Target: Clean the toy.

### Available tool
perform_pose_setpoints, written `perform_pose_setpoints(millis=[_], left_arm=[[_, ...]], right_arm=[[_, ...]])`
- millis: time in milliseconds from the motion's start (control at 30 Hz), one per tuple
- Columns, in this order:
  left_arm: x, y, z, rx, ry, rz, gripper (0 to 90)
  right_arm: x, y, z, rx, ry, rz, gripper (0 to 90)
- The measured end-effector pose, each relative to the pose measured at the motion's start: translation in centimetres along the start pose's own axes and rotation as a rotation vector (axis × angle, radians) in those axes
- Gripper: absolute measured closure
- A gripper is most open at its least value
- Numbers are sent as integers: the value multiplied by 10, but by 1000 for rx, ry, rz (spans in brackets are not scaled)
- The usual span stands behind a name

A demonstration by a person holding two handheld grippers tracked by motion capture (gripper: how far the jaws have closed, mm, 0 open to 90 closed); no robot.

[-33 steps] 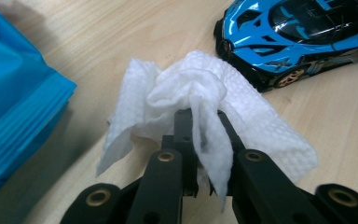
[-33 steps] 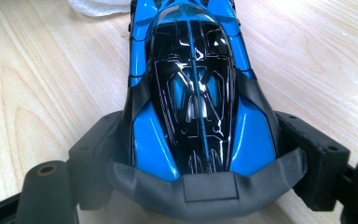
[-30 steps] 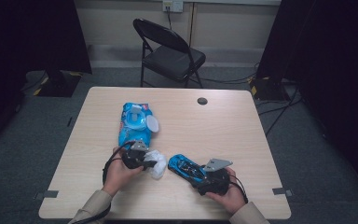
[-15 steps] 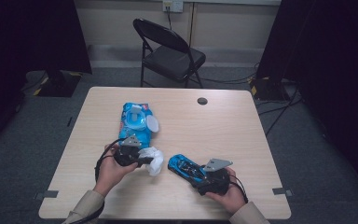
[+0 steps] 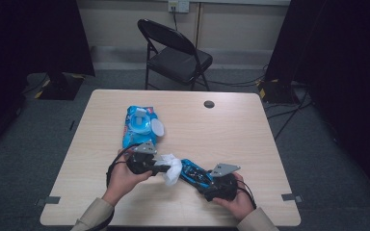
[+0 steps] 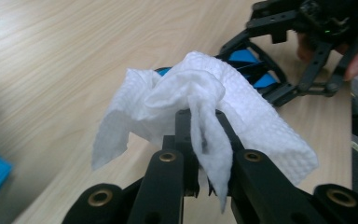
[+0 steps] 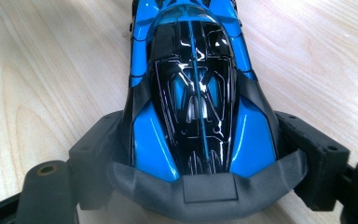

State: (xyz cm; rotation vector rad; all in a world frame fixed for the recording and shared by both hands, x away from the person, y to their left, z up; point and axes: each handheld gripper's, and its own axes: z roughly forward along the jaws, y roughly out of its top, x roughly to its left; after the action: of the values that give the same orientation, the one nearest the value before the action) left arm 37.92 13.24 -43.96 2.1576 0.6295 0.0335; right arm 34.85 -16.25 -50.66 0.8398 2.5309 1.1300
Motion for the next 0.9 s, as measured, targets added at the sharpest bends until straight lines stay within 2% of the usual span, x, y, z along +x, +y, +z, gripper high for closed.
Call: perform_pose_setpoints(millis=[133,367,467,667,833,900], left_arm=[[-9,8,10,-12,-35,19,850],[-18,17,28,3,-77,26,851],[-28,20,42,30,-99,53,851],[-44,30,67,46,-142,85,850],[-51,33,89,123,-154,124,850],[-53,31,93,125,-151,128,852]], right_arm=[[0,0,0,0,2,-1,220],[0,0,0,0,2,-2,219],[0,0,0,0,2,-1,219],[0,0,0,0,2,-1,219],[0,0,0,0,2,-2,219],[0,0,0,-1,2,-4,219]])
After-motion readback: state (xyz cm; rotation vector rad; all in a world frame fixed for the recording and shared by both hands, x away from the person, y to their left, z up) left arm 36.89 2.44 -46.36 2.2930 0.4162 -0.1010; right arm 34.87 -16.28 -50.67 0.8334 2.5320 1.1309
